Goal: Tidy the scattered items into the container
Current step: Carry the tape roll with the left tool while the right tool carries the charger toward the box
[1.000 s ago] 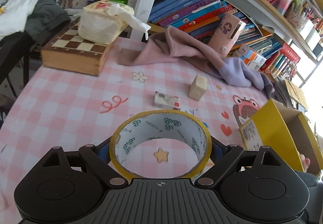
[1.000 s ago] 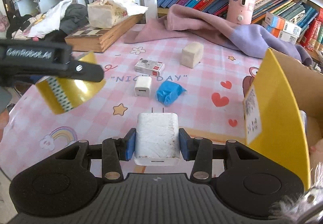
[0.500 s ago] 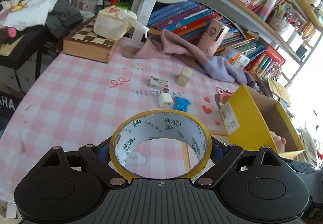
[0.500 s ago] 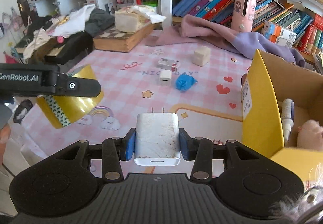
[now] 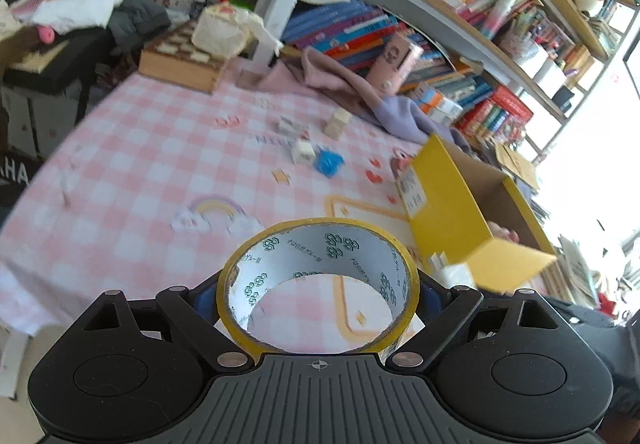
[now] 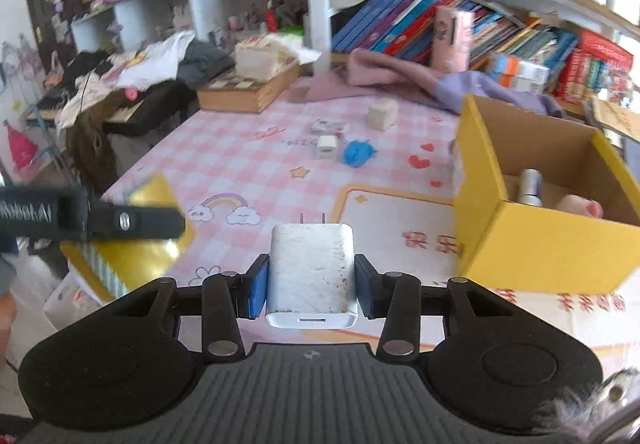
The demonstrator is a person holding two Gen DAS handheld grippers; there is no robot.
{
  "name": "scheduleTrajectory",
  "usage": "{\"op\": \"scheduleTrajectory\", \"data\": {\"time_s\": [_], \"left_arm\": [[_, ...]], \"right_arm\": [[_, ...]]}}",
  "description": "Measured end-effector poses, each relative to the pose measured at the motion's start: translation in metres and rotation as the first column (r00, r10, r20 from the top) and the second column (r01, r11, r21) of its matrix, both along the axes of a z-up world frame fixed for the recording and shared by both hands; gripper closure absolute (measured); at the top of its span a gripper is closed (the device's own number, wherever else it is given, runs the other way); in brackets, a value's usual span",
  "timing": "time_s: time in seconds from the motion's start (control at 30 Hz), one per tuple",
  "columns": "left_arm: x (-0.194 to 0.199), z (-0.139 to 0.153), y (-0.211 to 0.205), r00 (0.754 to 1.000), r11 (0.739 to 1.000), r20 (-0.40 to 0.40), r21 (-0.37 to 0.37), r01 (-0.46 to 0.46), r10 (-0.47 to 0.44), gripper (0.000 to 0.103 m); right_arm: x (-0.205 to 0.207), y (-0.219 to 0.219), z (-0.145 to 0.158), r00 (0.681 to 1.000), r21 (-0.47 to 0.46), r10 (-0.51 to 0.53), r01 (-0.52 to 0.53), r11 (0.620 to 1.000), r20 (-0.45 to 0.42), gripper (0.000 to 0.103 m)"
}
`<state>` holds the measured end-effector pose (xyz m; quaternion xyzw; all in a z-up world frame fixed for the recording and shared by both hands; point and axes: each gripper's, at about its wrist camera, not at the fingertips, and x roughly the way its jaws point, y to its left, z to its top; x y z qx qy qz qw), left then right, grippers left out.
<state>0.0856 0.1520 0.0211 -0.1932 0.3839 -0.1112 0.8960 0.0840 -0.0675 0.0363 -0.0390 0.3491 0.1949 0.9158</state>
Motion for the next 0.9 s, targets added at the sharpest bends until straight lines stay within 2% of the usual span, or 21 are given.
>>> {"op": "scheduleTrajectory", "data": {"time_s": [0.1,0.53,0.9], "left_arm": [[-0.01,0.0,-0.005,1.0,1.0,0.01,-0.007,0.019,-0.019,0.012],[-0.026,-0.001,-0.037,0.99,0.99,0.041,-0.03,0.139,-0.138,0.012],[-0.019,-0.004,-0.073,0.964,0.963,0.027,-0.037,0.266,-0.265,0.012]], "right_arm": [[-0.016,-0.012,0.004,0.999,0.006,-0.04,0.039,0.999,0.013,0.062],[-0.062,-0.051,-0.012,0.981,-0.022,-0.178,0.177,0.984,-0.075,0.062],[-0.083,-0.088,-0.015,0.938,-0.038,-0.326,0.324,0.945,-0.114,0.062]]}}
